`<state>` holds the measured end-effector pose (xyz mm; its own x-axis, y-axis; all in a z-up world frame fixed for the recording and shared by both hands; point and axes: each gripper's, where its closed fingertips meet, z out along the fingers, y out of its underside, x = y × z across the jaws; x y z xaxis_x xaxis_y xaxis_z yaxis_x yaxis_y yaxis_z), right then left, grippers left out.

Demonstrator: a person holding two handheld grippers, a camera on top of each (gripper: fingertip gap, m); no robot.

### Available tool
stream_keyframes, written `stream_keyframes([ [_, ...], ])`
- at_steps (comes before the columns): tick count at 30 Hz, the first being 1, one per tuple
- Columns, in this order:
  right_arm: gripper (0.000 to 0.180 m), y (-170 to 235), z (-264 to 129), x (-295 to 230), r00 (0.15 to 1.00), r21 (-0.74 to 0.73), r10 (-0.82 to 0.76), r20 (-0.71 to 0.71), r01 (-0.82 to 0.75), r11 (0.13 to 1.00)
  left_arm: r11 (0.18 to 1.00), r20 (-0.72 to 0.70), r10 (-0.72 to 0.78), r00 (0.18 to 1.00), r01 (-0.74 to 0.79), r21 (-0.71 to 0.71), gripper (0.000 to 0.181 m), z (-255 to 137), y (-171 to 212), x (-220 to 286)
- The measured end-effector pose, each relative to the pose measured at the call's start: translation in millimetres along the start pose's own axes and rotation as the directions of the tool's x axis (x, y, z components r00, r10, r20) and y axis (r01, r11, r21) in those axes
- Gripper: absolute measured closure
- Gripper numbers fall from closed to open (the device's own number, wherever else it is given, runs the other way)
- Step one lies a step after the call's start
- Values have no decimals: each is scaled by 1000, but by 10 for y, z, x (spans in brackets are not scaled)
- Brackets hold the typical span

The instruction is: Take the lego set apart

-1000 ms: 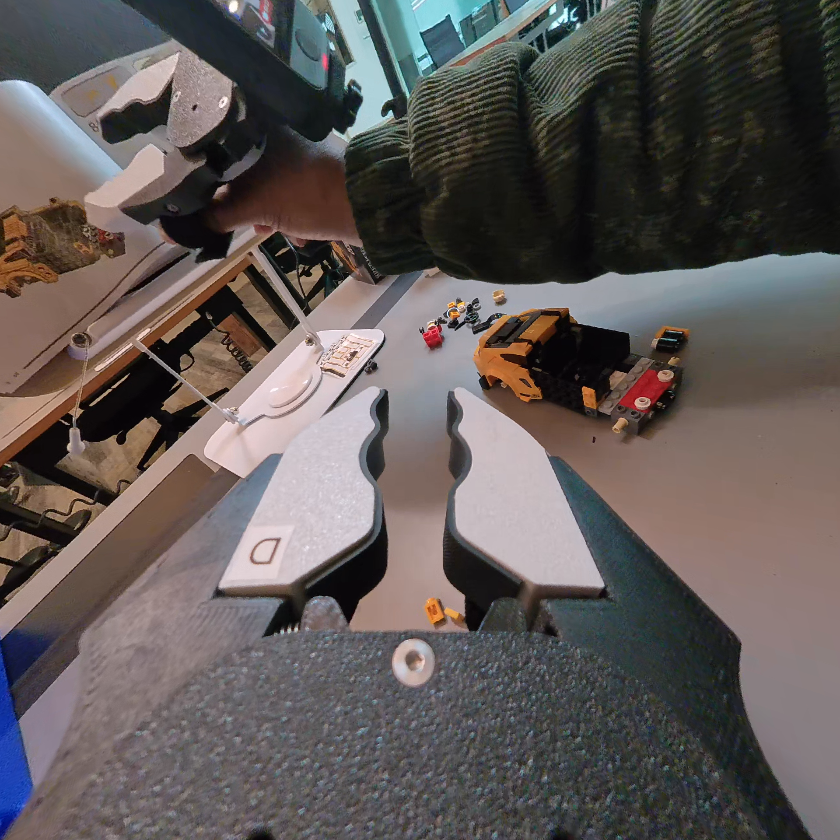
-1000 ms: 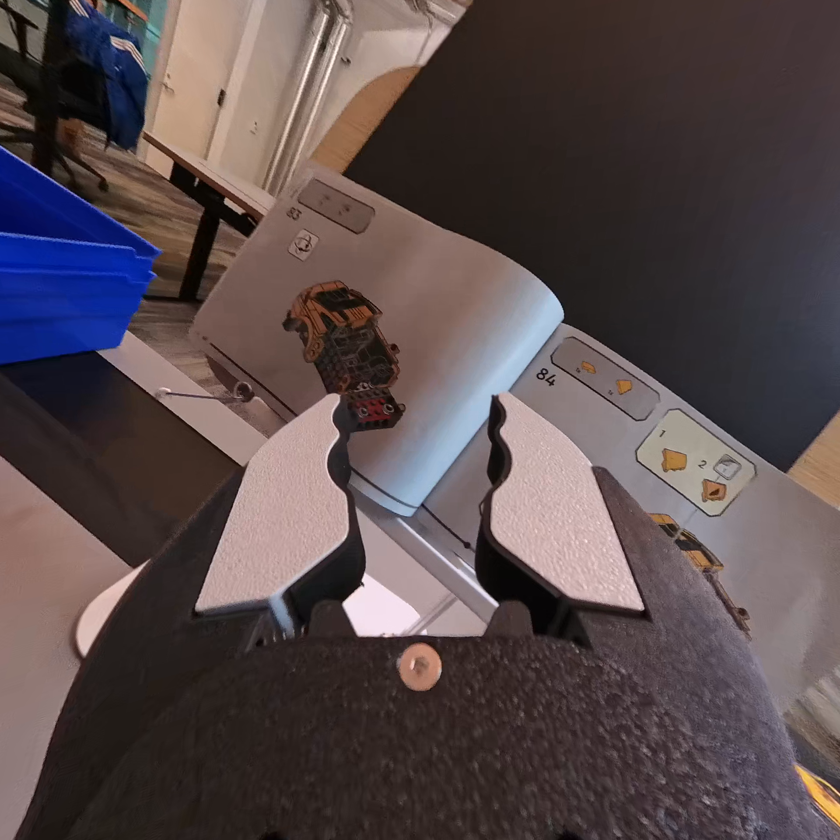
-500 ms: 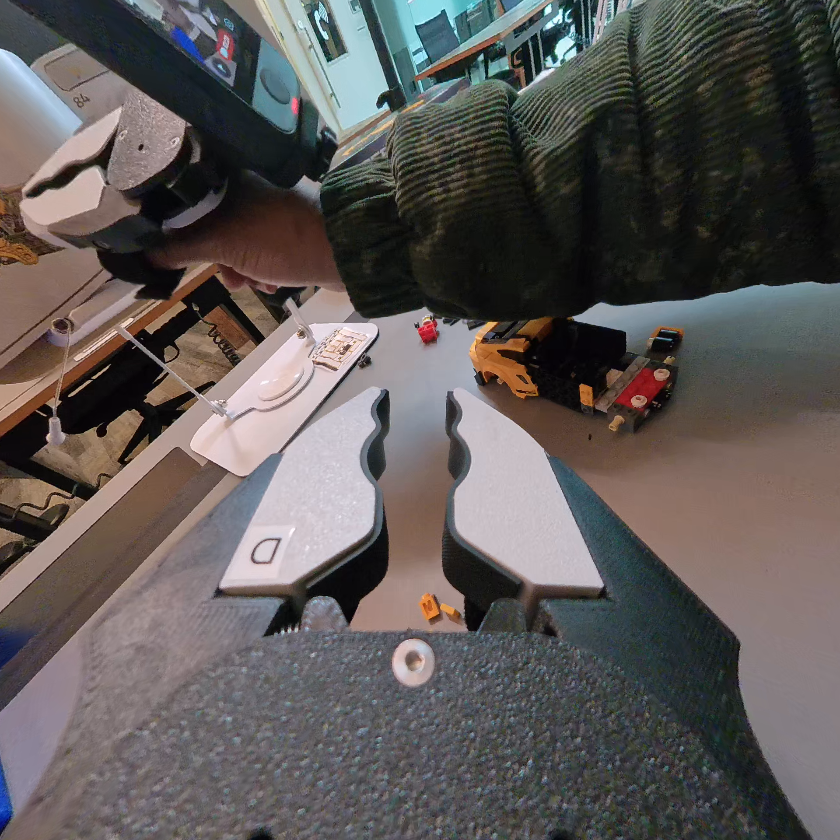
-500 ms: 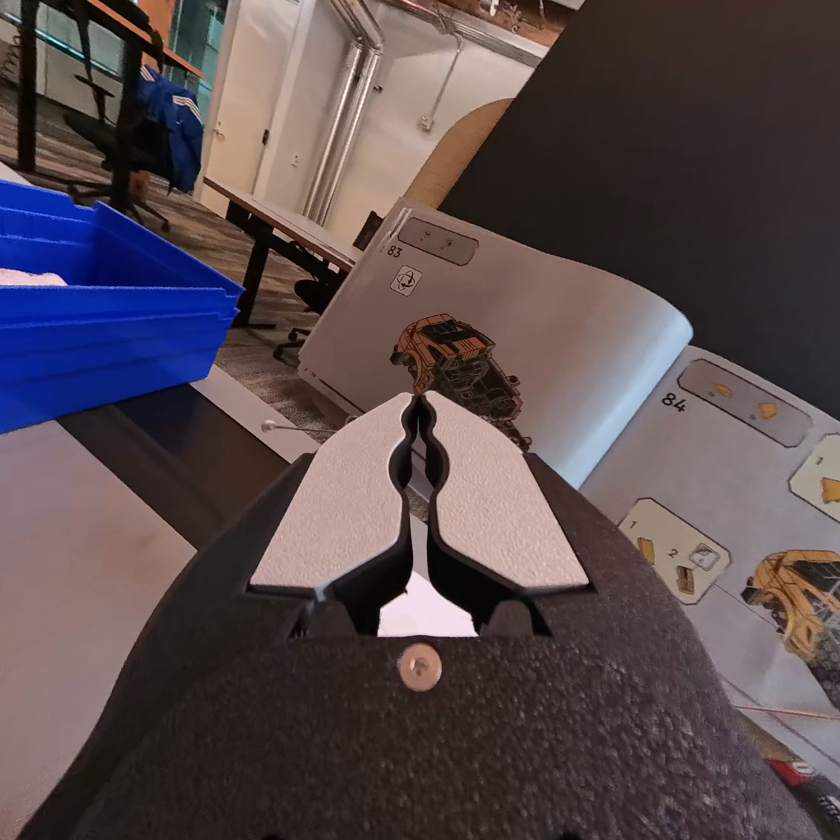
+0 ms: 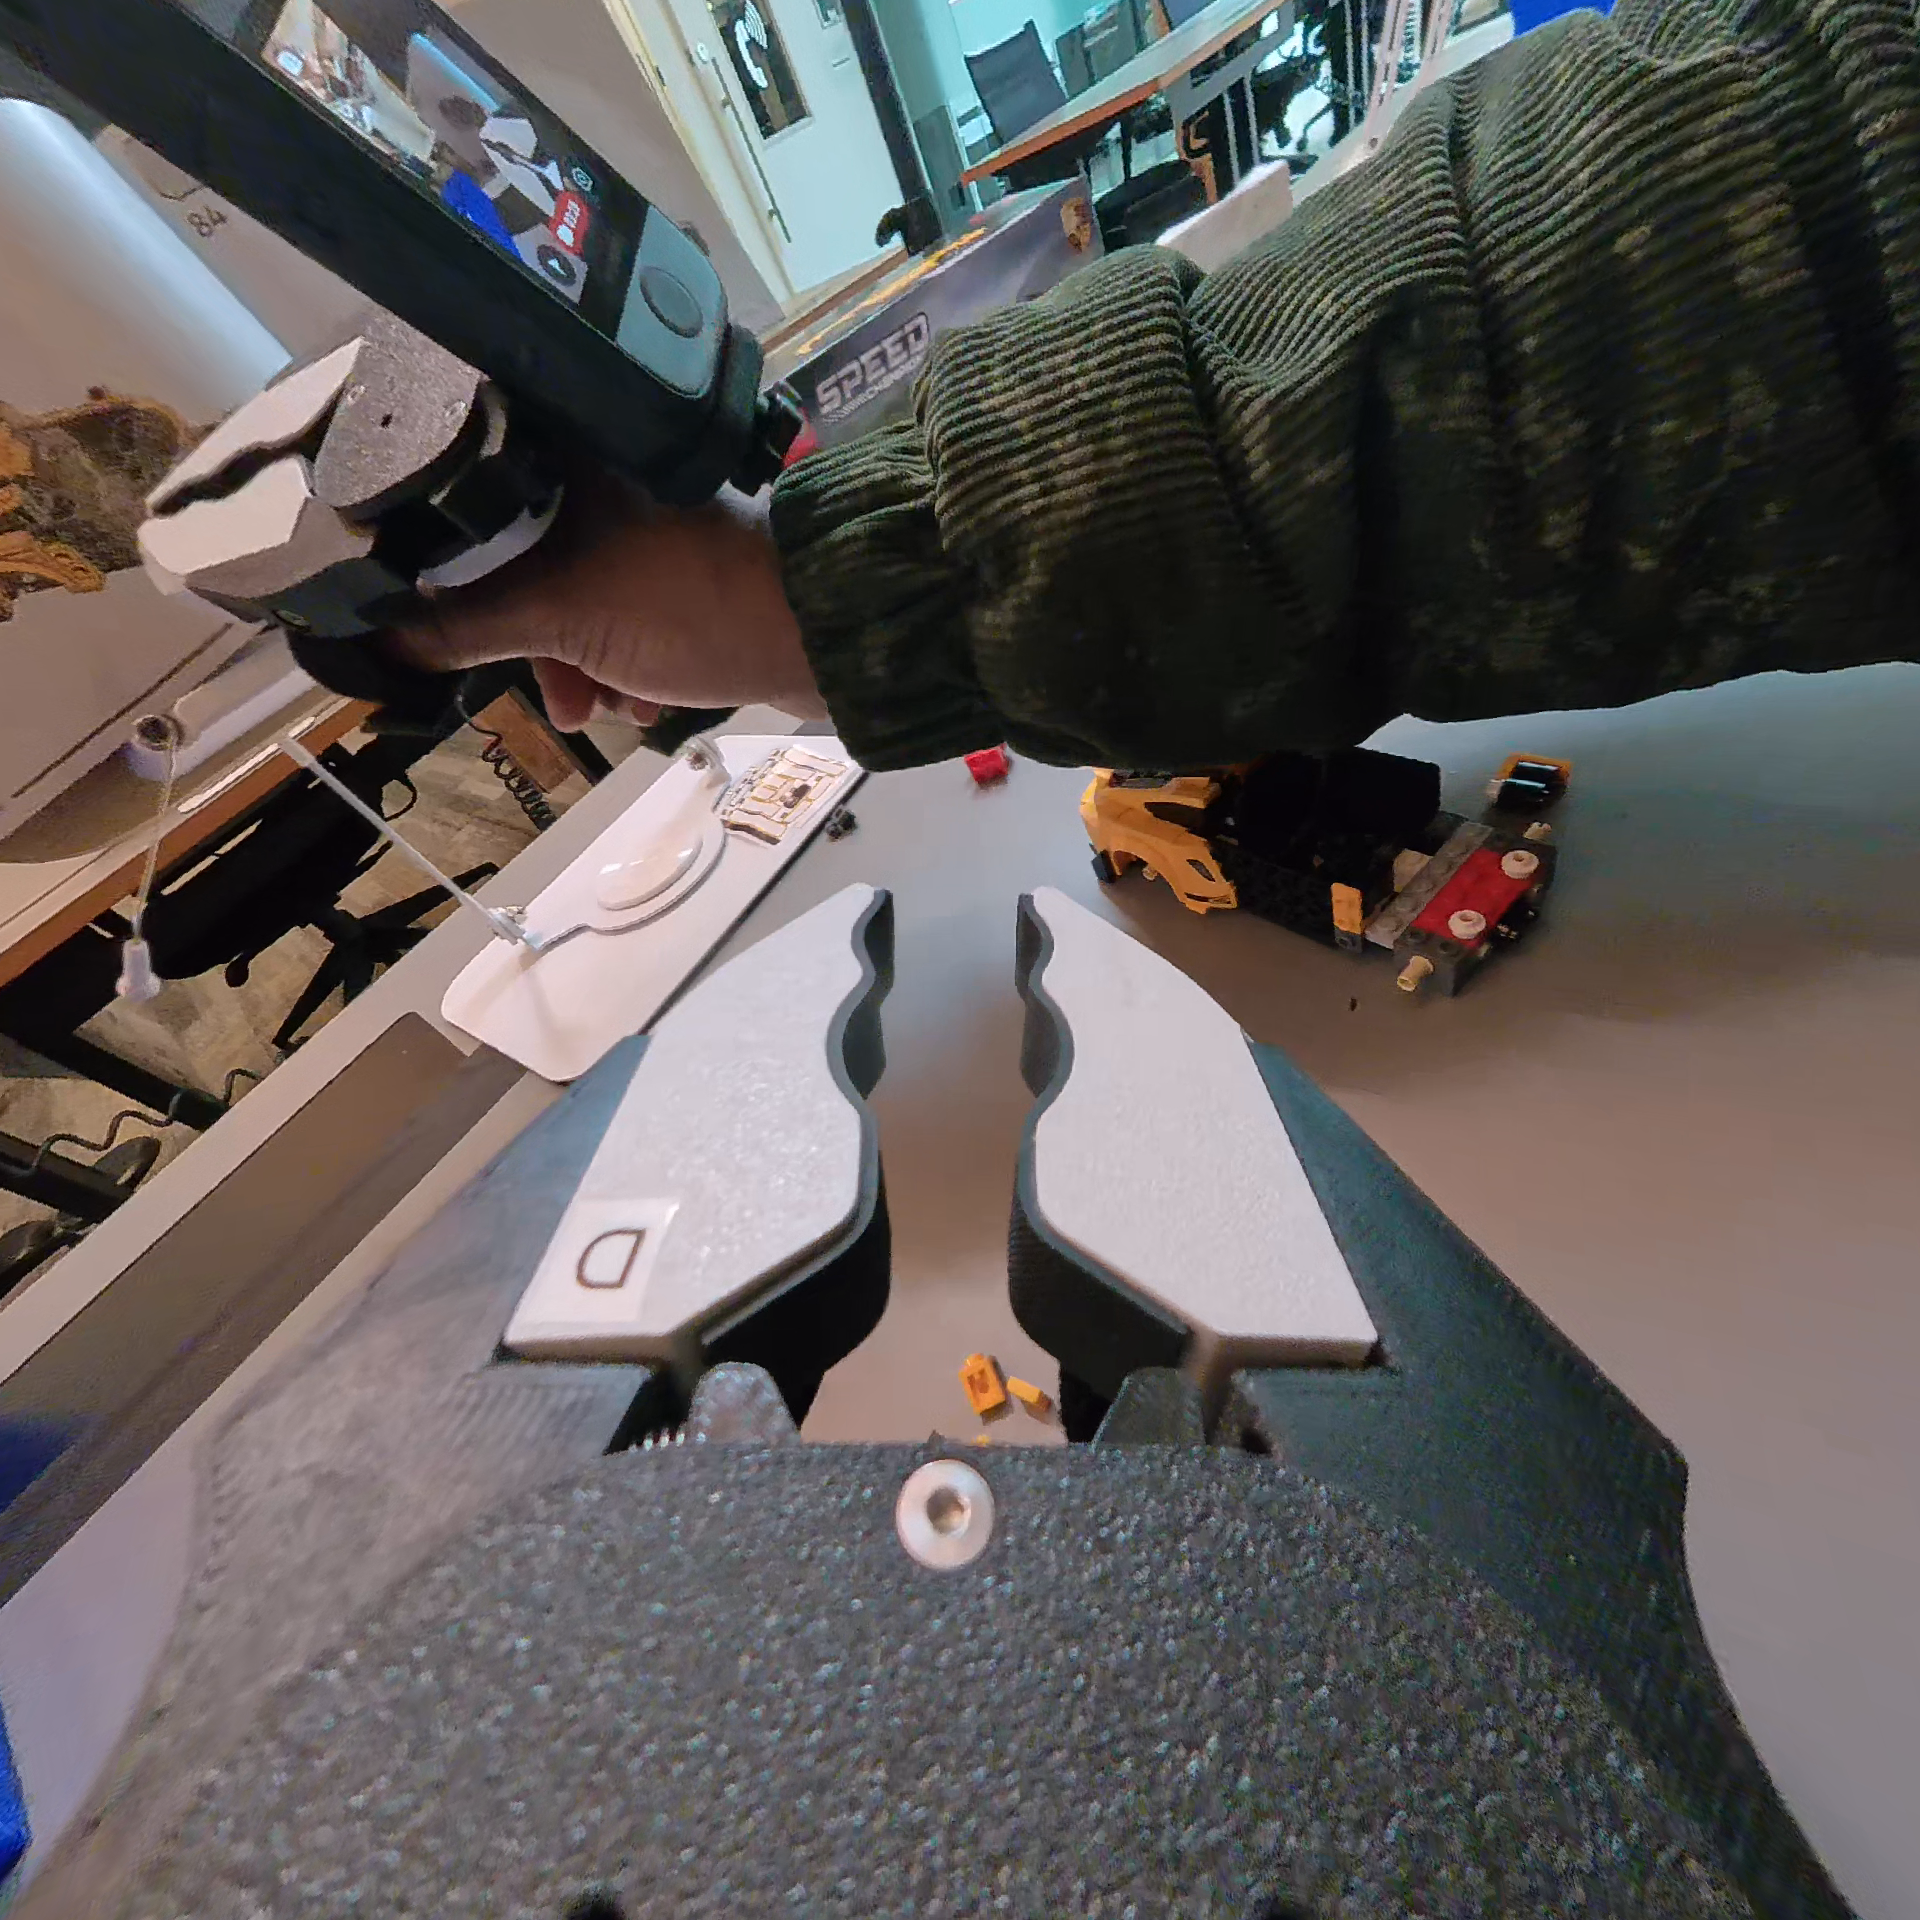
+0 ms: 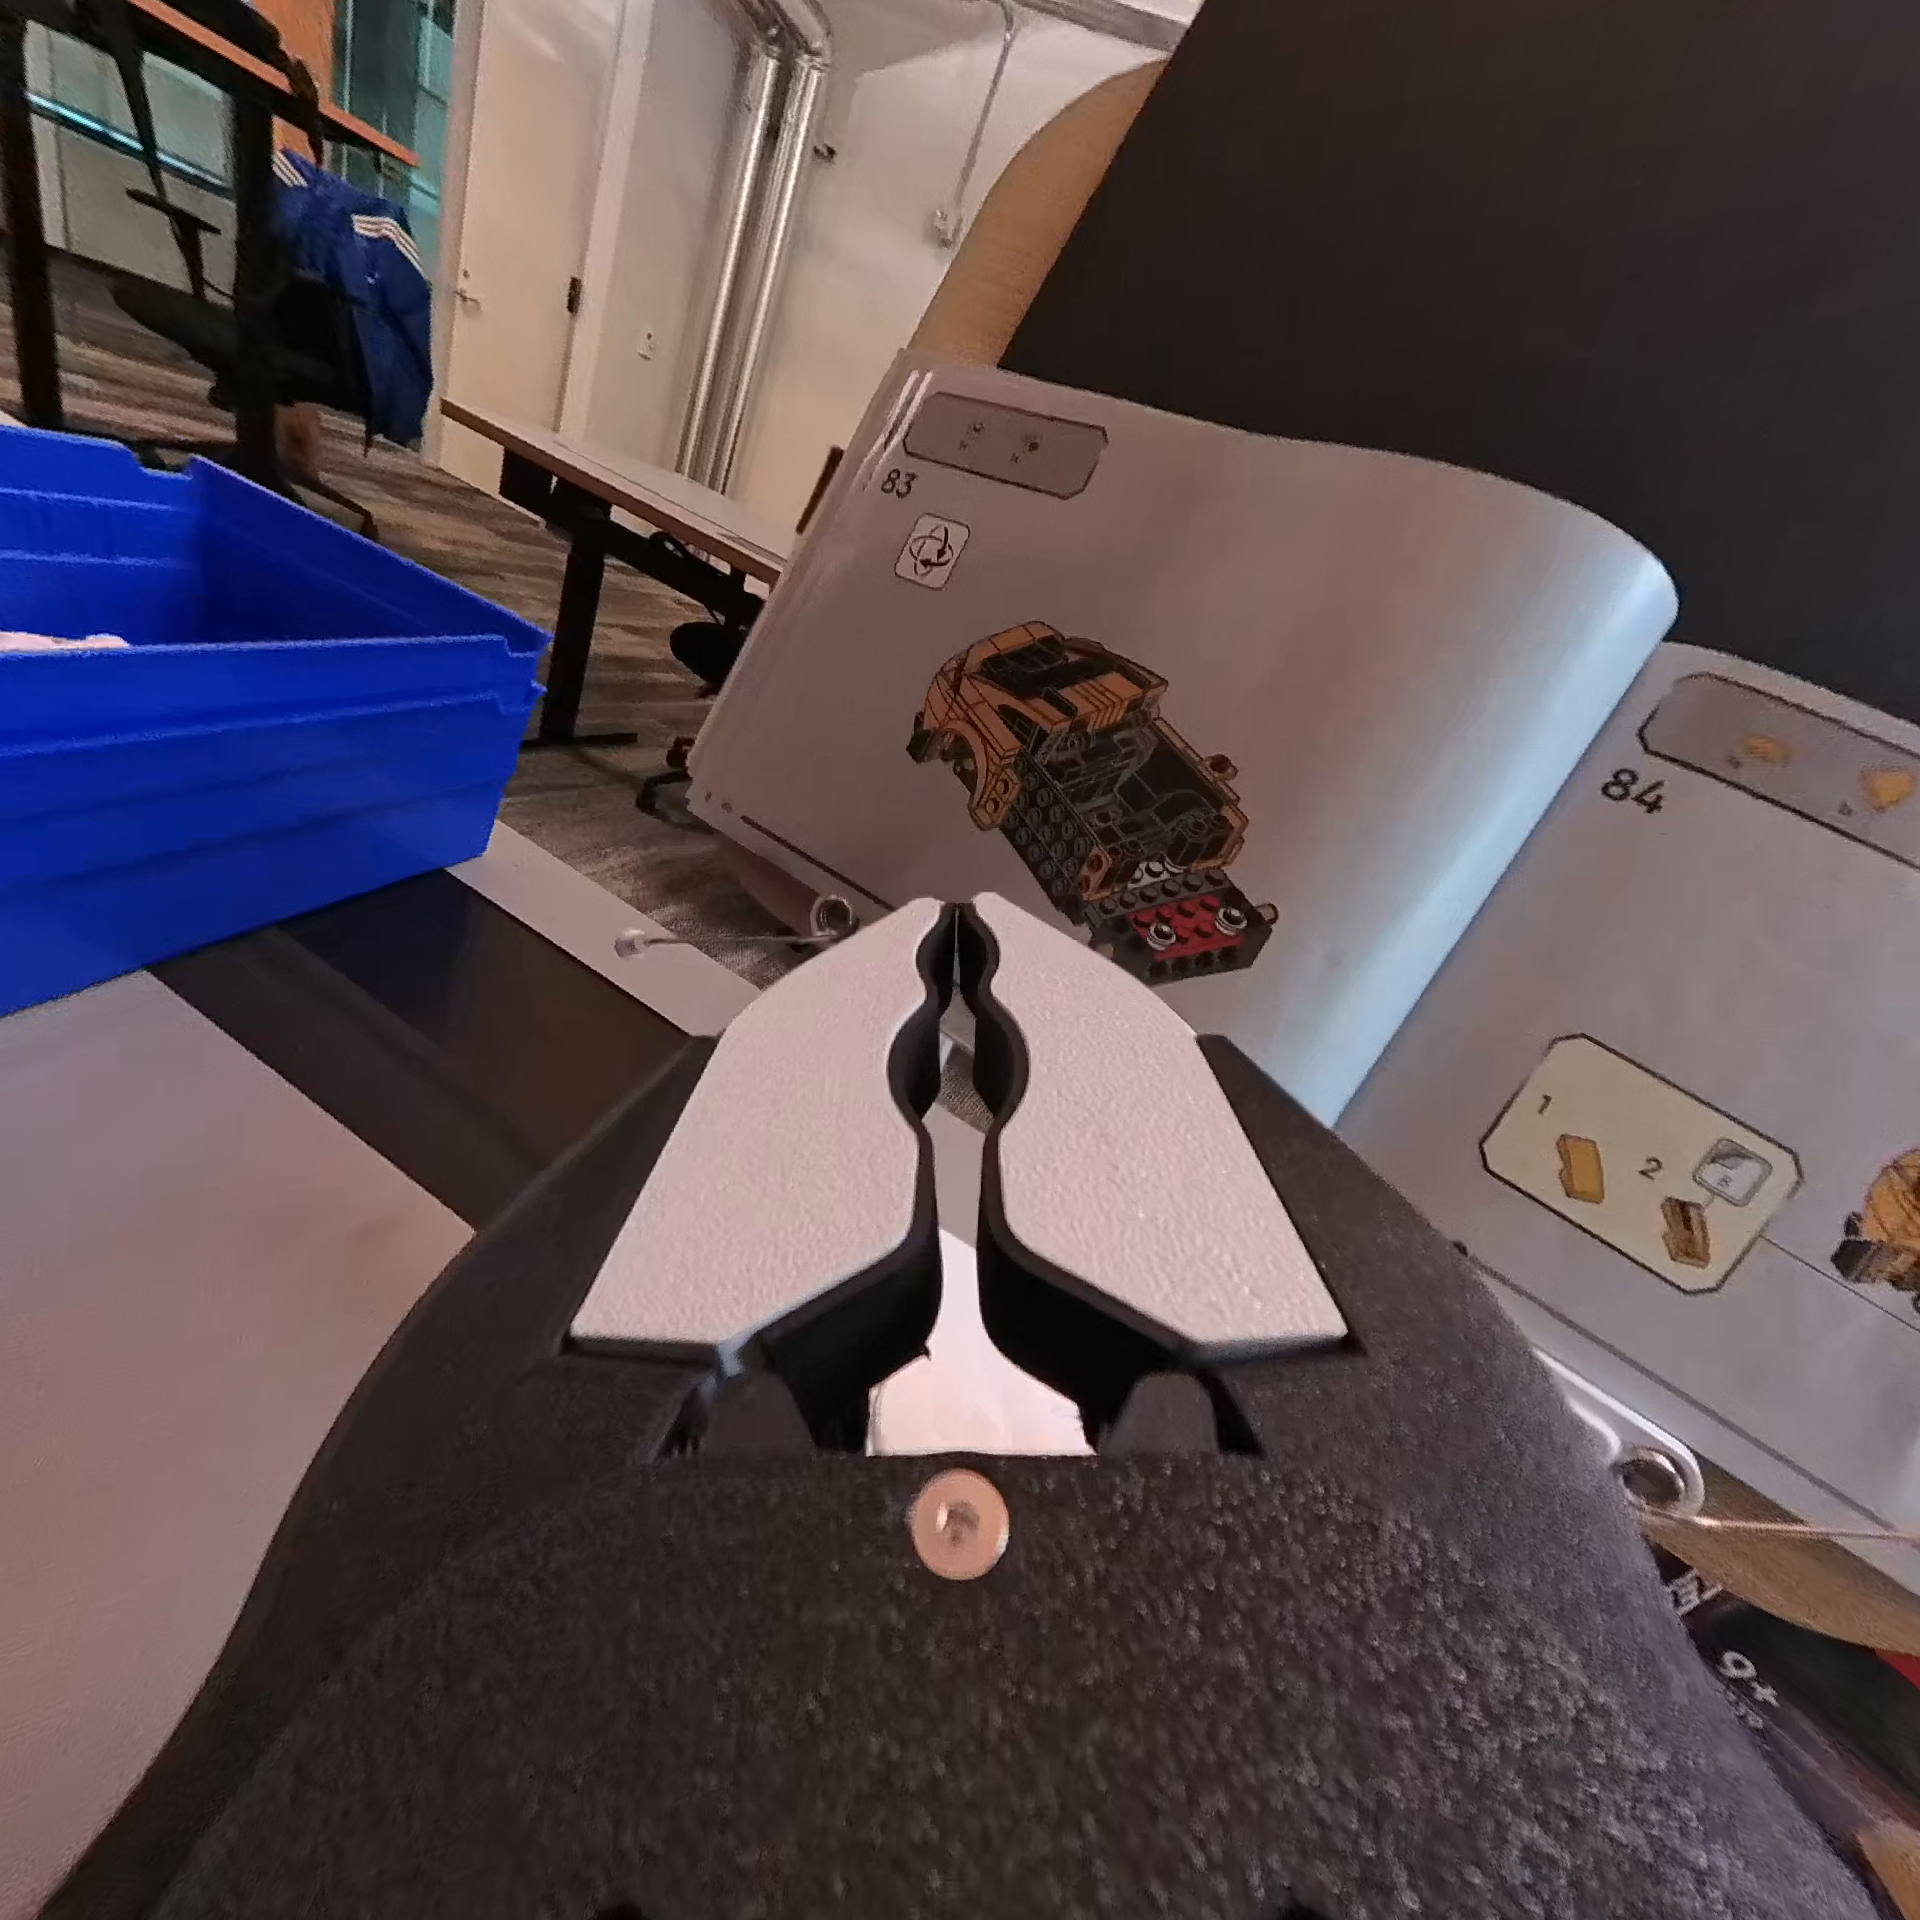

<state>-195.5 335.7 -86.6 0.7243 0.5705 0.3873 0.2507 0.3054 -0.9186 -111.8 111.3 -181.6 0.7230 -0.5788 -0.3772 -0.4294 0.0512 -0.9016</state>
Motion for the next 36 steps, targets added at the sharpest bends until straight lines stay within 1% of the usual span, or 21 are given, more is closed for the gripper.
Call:
stream_keyframes([
  [4, 180, -54, 81, -19, 1000, 10, 2, 2, -2, 1000, 1000, -2, -13, 1000, 13, -3, 158, 8, 11, -7],
  [12, 178, -104, 200, 35, 998, 13, 53, 31, -54, 998, 1000, -11, -12, 1000, 12, -14, 158, 18, 39, 3],
  [16, 178, -107, 132, 30, 996, 12, 51, 73, -52, 999, 999, 14, -31, 999, 31, -27, 159, 14, 62, -57],
  [18, 180, -126, 17, 20, 990, 12, 44, 130, -46, 999, 997, 23, -62, 998, 63, -38, 159, 11, 92, -104],
  [22, 178, -245, -442, 136, 973, 37, 13, 232, -22, 999, 995, 24, -92, 995, 93, -25, 159, -7, 81, -140],
  [26, 172, -163, -1060, 376, 955, -14, -2, 298, 6, 1000, 997, 5, -73, 997, 73, -34, 159, 9, 87, -82],
  [28, 169, -15, -1392, 485, 942, -67, 7, 335, 16, 998, 997, -3, -65, 998, 65, -39, 160, 18, 95, -58],
  [31, 169, 281, -1902, 574, 913, -151, 20, 408, 46, 988, 996, -16, -65, 998, 64, -57, 160, 43, 134, -15],
  [36, 169, 766, -2611, 498, 860, -249, 95, 501, 38, 968, 994, -45, -31, 999, 26, -103, 160, 103, 209, 131],
])
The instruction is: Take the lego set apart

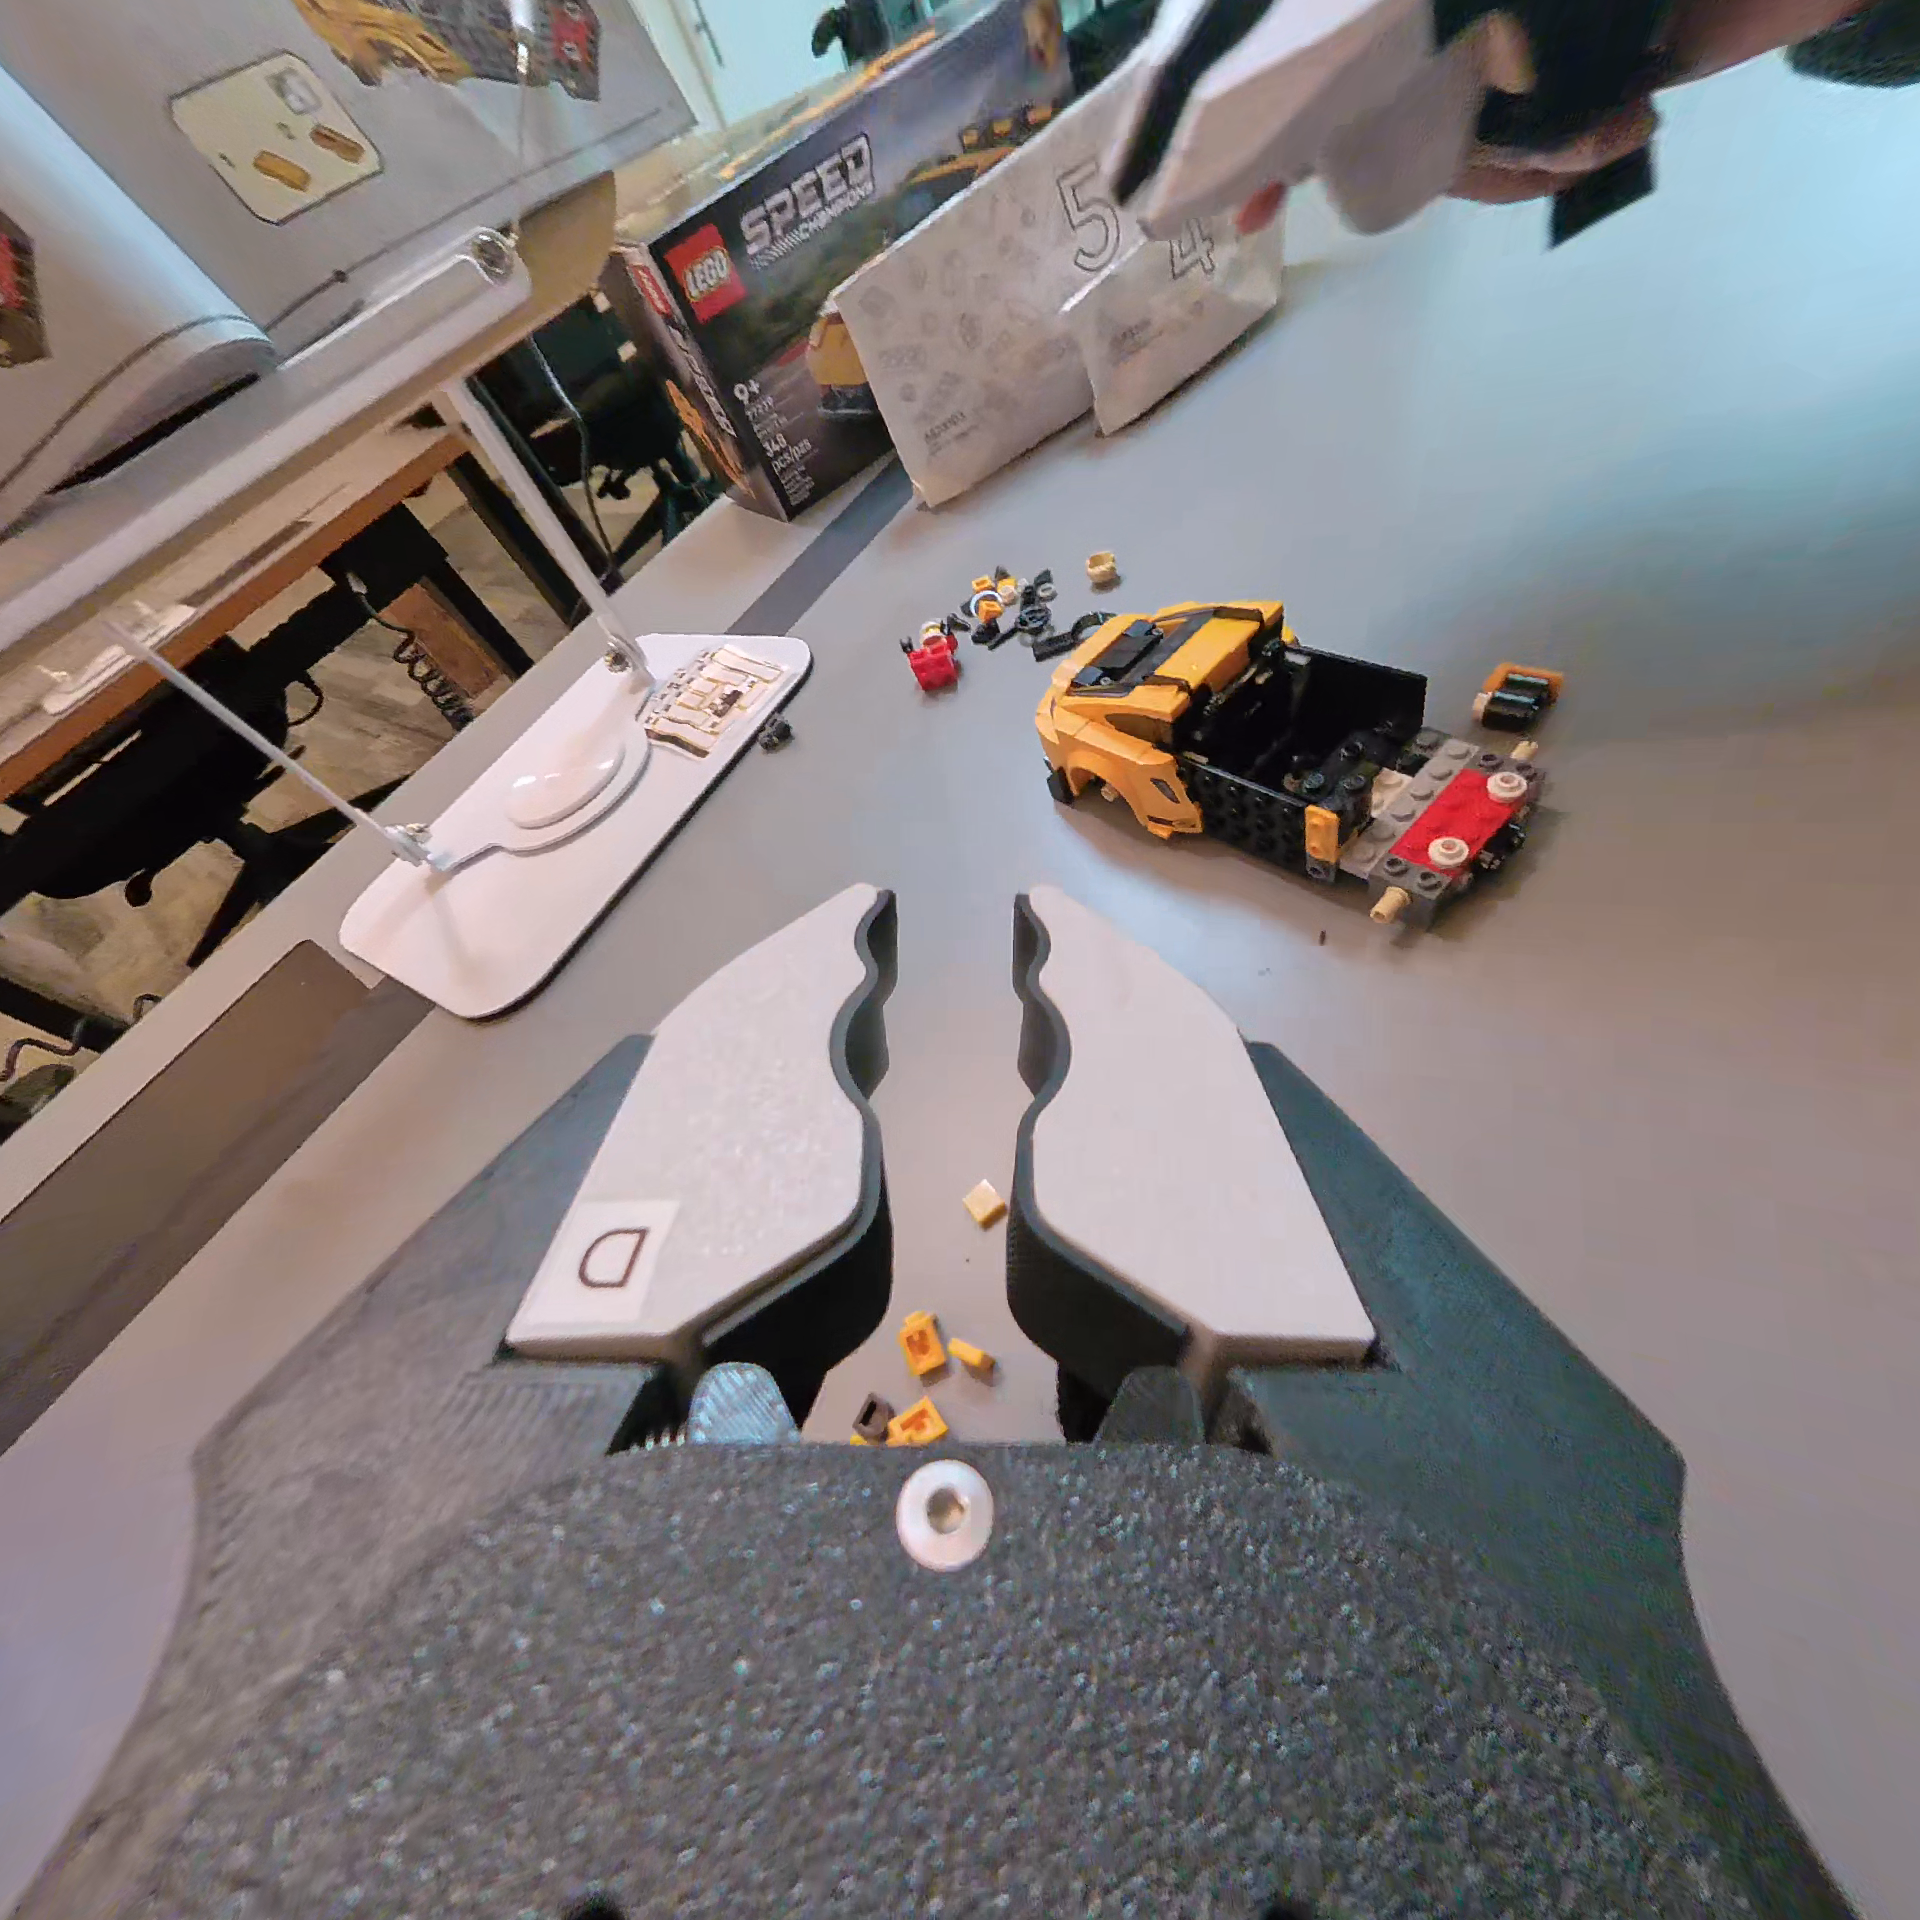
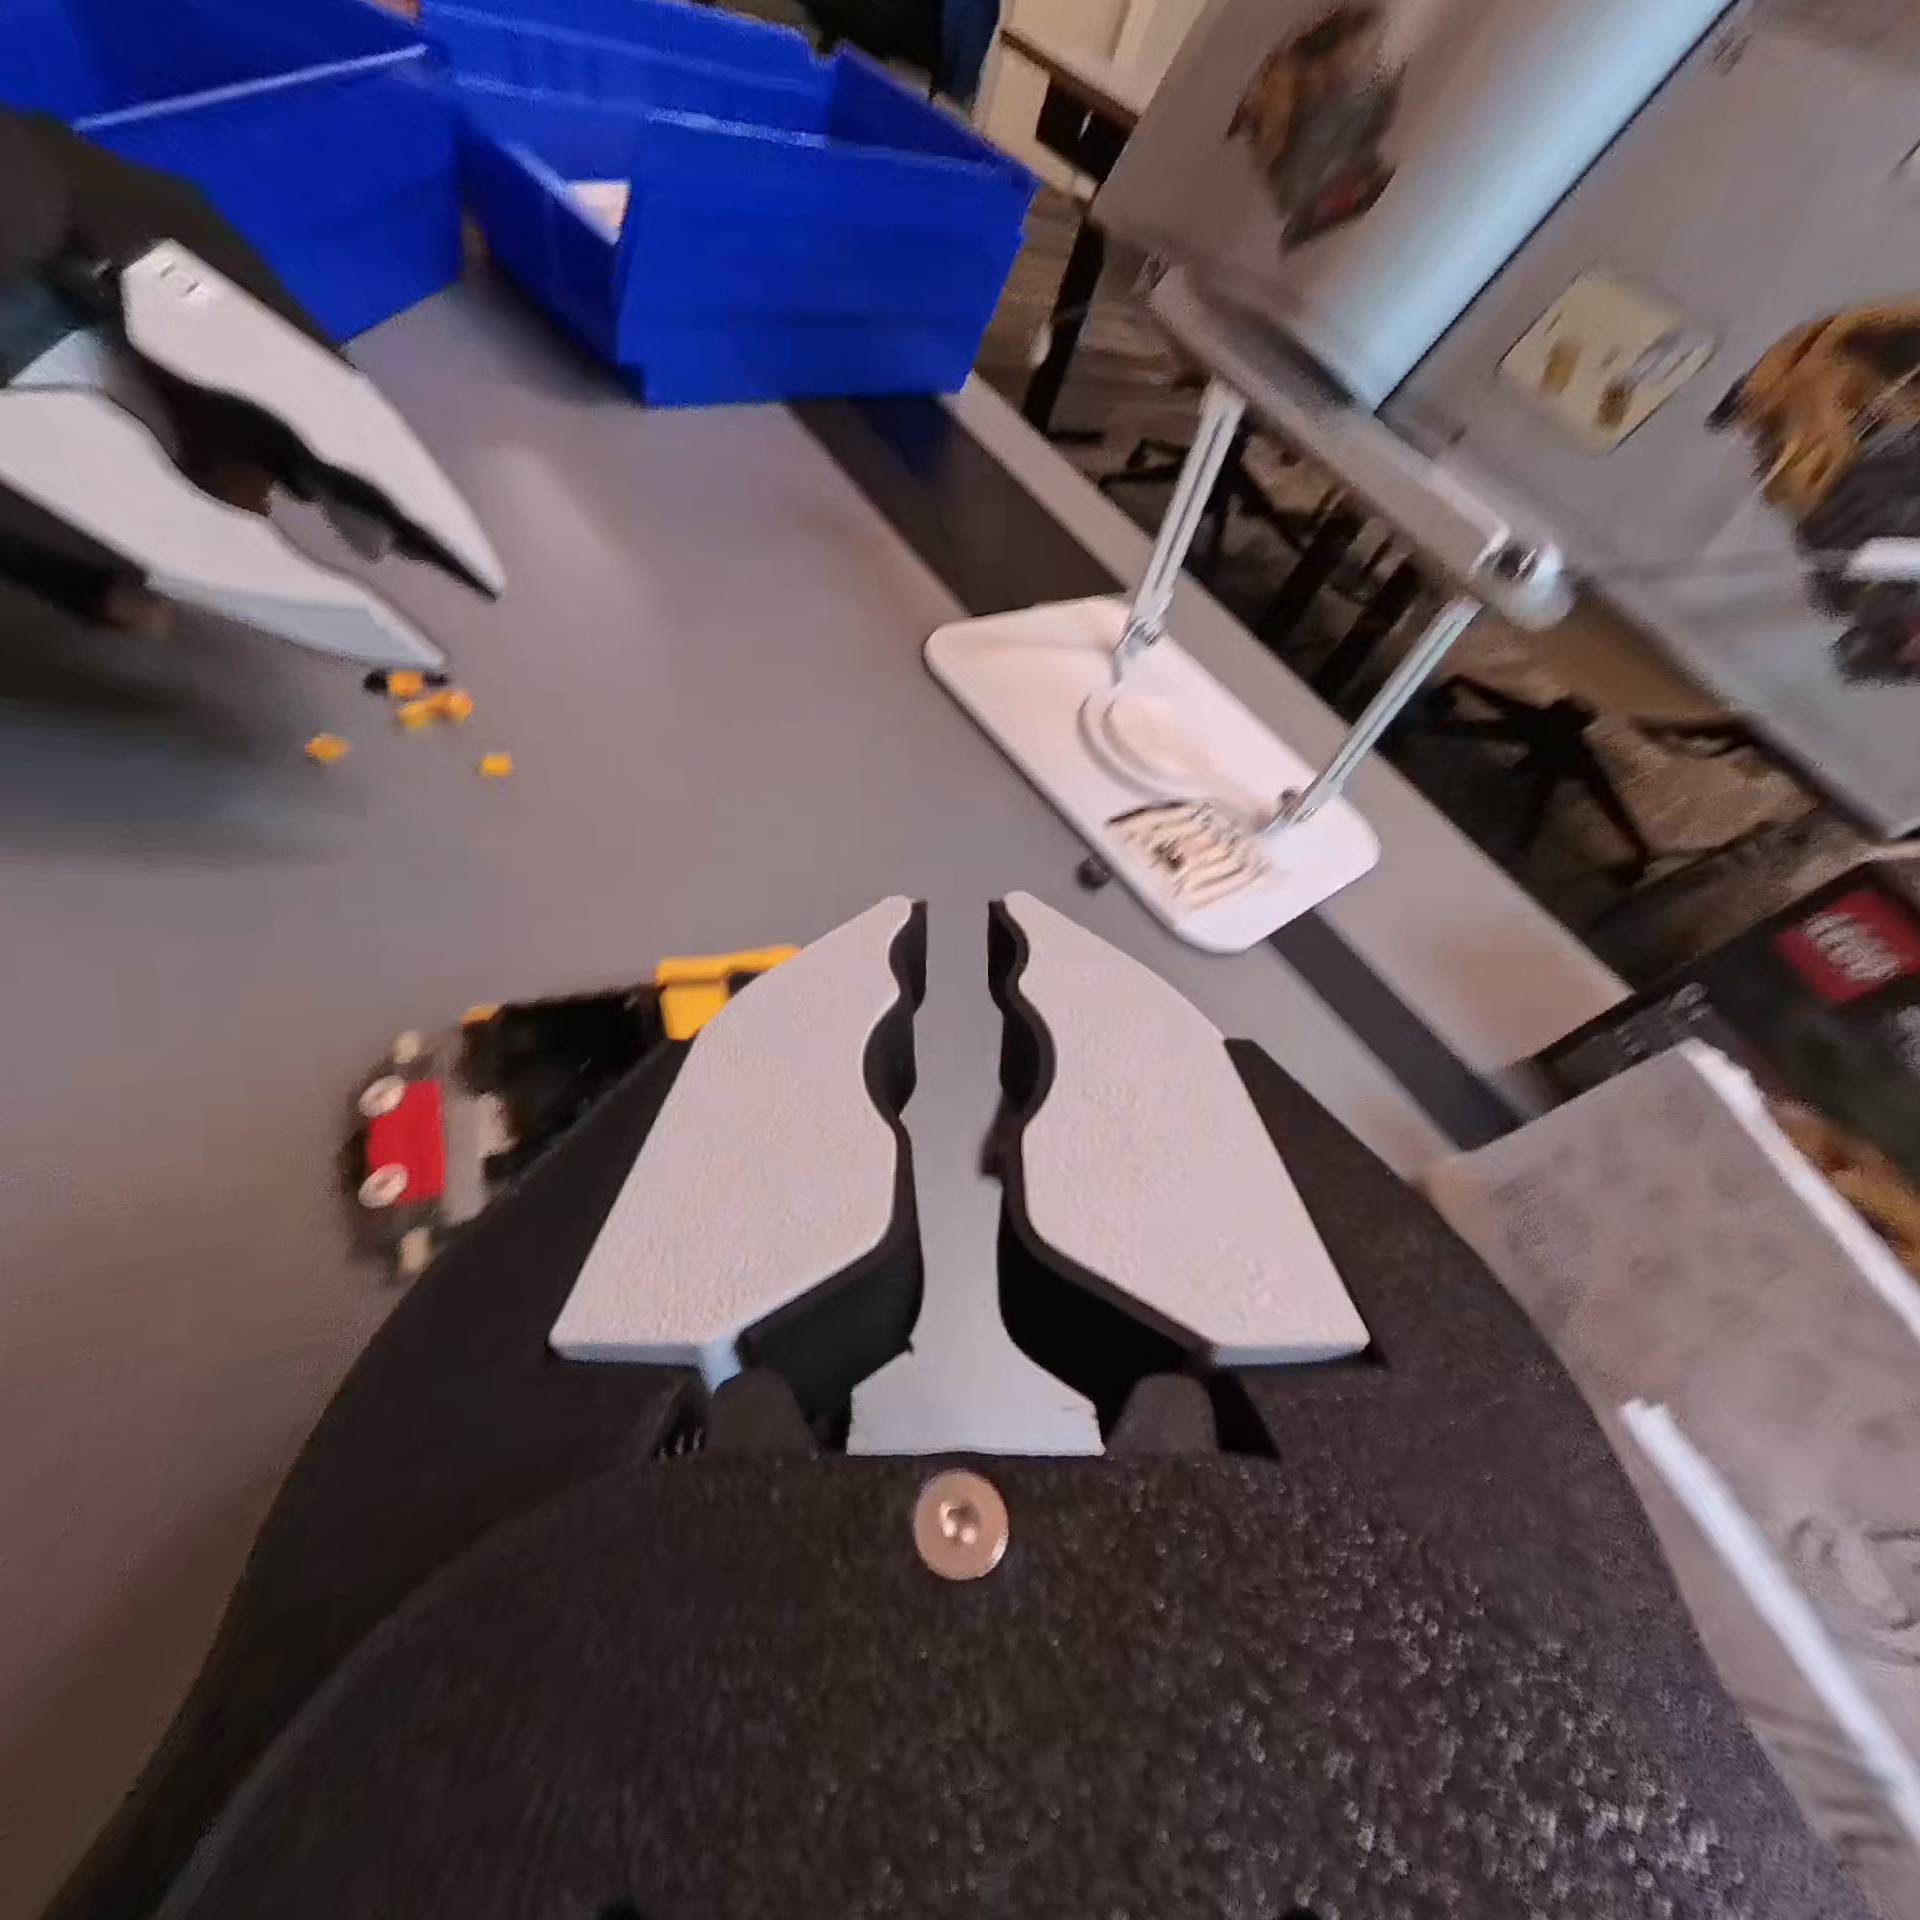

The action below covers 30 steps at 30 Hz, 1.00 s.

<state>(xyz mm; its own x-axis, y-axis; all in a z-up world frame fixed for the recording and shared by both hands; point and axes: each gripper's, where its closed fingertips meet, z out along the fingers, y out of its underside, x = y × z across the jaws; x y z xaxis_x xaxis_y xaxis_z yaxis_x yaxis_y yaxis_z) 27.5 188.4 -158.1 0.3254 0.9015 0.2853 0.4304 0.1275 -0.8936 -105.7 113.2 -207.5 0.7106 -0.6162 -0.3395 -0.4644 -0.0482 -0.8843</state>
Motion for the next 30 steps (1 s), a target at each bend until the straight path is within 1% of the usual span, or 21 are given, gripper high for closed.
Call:
stream_keyframes([
  [2, 169, 183, -70, -162, 998, -13, 34, 45, -33, 999, 1000, -7, 9, 1000, -9, -16, 160, 30, 22, 50],
  [4, 169, 276, -87, -248, 998, 3, 44, 45, -45, 999, 999, -4, 16, 1000, -16, -32, 160, 59, 47, 79],
  [6, 169, 267, -69, -219, 999, 55, 50, -8, -49, 997, 999, 8, 21, 1000, -21, -37, 160, 77, 58, 79],
  [9, 169, 201, -30, -231, 993, 123, 118, -9, -116, 986, 1000, 35, 15, 999, -14, -19, 162, 67, 33, 22],
  [13, 171, 229, -25, -191, 992, 148, 110, -66, -99, 984, 998, 65, -44, 997, 42, 36, 168, -8, -26, -112],
  [17, 173, 296, -34, -172, 993, 125, 104, -64, -95, 988, 996, 61, -79, 995, 77, 39, 168, -23, 1, -167],
  [21, 173, 404, -38, -145, 994, 79, 87, -68, -82, 993, 997, 43, -72, 997, 71, 17, 167, 13, 45, -130],
  [24, 172, 460, -24, -142, 994, 57, 86, -67, -82, 995, 998, 11, -64, 998, 64, 2, 162, 44, 66, -66],
  [26, 172, 469, -22, -136, 994, 50, 79, -74, -75, 996, 999, -39, -42, 998, 42, 0, 152, 68, 53, 46],
  [28, 172, 480, -26, -105, 993, 42, 76, -92, -72, 997, 999, -100, 3, 995, 0, 34, 148, 70, -42, 220],
  [30, 172, 498, -33, -58, 990, 32, 82, -112, -79, 996, 997, -158, 69, 985, -63, 46, 148, 88, -103, 422],
])
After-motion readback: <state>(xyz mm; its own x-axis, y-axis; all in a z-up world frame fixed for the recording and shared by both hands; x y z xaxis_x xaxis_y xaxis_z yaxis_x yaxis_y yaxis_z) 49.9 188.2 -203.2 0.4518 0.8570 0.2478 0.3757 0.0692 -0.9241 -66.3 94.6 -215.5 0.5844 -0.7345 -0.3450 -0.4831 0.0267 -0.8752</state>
